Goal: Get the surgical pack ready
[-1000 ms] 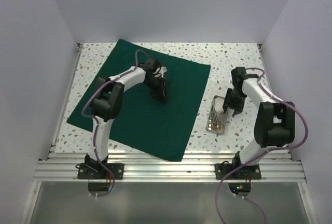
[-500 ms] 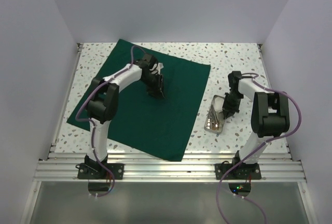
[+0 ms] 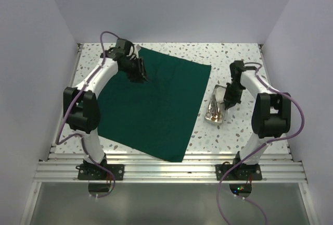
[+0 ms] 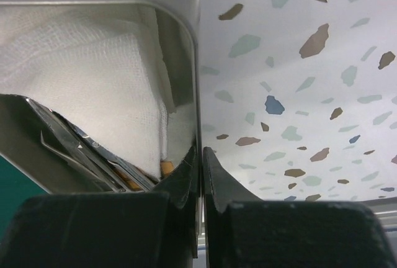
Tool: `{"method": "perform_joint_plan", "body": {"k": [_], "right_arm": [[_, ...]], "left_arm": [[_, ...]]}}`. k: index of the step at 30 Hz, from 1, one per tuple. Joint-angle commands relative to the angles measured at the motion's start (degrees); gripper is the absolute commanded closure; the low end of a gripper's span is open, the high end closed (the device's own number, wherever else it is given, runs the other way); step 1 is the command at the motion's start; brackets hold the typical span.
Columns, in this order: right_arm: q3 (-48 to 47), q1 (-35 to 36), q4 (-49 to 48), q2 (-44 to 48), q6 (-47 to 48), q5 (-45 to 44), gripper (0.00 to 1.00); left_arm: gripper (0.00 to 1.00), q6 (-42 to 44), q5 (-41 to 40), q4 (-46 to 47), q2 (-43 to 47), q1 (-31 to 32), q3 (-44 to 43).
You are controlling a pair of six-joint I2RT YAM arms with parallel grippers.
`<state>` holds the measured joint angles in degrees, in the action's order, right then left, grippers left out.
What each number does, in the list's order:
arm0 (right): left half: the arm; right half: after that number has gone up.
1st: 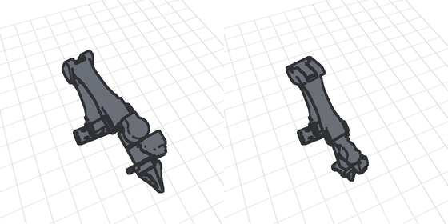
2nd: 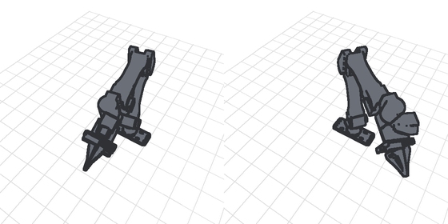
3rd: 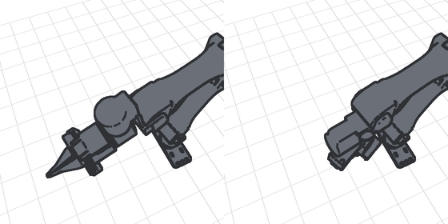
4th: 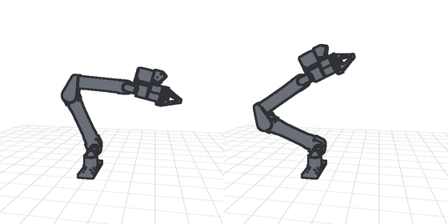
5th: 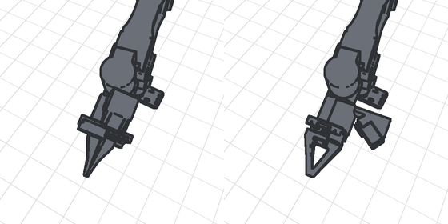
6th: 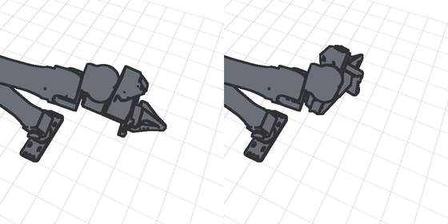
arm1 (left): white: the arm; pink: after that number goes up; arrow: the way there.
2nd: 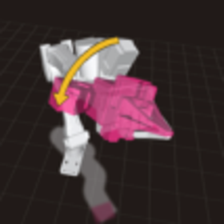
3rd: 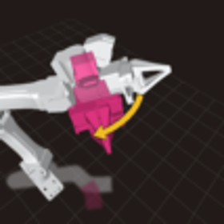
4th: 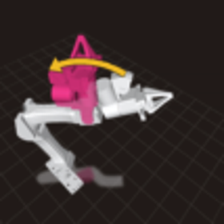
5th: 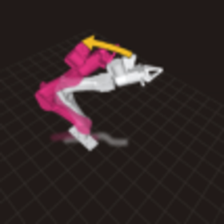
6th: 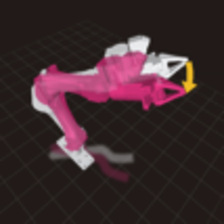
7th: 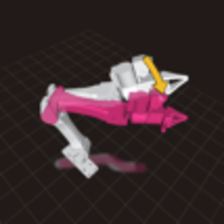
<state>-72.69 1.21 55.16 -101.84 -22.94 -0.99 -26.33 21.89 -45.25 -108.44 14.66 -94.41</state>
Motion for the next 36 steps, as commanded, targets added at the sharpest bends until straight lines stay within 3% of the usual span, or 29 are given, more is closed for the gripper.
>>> {"method": "perform_joint_plan", "body": {"k": [1, 9, 15, 21, 27, 36], "right_arm": [[-6.32, 3.35, 4.52, 2.88, 0.09, 0.91, 1.00], [-18.89, 17.75, 2.77, -6.06, -12.81, 3.01, 1.00], [-23.02, 26.20, -3.47, -13.36, -35.37, 5.74, 1.00], [-37.75, 33.75, -2.95, -21.80, -48.40, 2.84, 1.00], [-50.35, 39.65, 2.50, -32.18, -57.29, 1.43, 1.00], [-50.80, 43.08, 3.47, -36.06, -60.91, 1.96, 0.99]], "left_arm": [[0.59, 2.07, -2.99, -1.32, 2.18, -2.60, 3.00], [0.60, 1.28, -11.07, 0.34, 6.22, -7.71, 11.88], [0.60, -0.04, -14.59, 0.96, 8.86, -10.08, 14.96], [0.60, -1.71, -18.63, 0.25, 9.56, -11.66, 17.77], [0.60, -1.89, -20.66, 0.26, 9.13, -13.95, 19.53], [0.60, -1.54, -20.66, 0.26, 7.72, -16.67, 18.39]]}}
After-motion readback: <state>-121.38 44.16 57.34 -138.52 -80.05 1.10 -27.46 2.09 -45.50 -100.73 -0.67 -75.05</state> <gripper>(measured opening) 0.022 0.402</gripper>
